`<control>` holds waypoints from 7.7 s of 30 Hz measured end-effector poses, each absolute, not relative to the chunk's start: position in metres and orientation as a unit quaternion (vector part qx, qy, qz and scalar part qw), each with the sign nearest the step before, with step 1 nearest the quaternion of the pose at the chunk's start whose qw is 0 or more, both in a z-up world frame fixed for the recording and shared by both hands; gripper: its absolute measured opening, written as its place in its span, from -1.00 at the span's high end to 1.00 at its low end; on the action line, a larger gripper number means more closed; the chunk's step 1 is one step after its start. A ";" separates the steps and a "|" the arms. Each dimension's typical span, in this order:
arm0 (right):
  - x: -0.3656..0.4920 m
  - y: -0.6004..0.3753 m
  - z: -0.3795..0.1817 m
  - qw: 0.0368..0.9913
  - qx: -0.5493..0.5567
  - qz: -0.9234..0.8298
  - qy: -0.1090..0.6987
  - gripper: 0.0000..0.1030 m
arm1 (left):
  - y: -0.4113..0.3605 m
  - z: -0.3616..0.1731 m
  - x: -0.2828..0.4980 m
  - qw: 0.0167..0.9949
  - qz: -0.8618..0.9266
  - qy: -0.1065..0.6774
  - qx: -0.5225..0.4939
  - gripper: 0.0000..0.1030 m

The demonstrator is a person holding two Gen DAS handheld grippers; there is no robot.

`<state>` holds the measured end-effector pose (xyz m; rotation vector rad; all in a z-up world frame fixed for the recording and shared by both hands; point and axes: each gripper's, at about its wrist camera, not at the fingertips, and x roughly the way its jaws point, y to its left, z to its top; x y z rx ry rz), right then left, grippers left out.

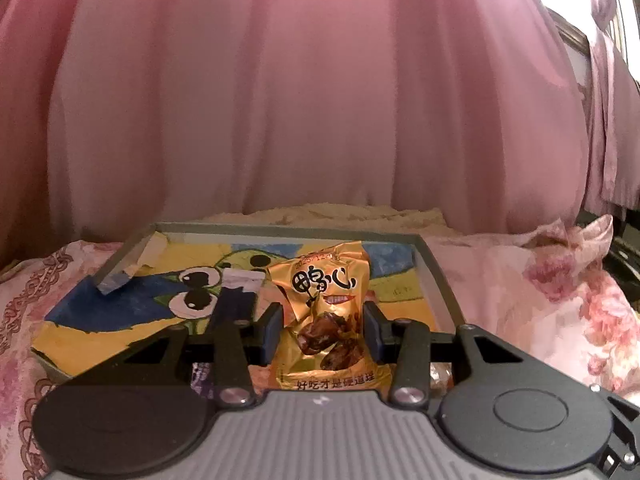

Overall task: Organize snacks
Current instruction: 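Carry the gold packet with the left tool while the right tool carries the orange to the tray, then release the gold packet and the orange into the tray by opening both grippers, then withdraw both open tools from the tray toward the yellow bar and dark meat stick, then close the left gripper on the yellow candy bar while the right closes on the dark meat stick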

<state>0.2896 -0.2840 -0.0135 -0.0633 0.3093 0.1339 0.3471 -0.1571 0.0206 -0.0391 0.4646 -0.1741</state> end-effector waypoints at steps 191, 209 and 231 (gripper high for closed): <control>0.175 -0.127 -0.071 0.914 -0.115 0.149 0.360 -0.61 | 0.028 -0.068 0.201 0.891 -0.072 0.448 -0.017 -0.60; 0.167 -0.132 -0.066 0.910 -0.080 0.166 0.371 0.07 | 0.013 -0.062 0.190 0.891 -0.024 0.454 -0.003 0.00; 0.146 -0.154 -0.044 0.901 -0.103 0.160 0.389 0.08 | -0.019 -0.030 0.162 0.867 -0.033 0.496 -0.026 0.01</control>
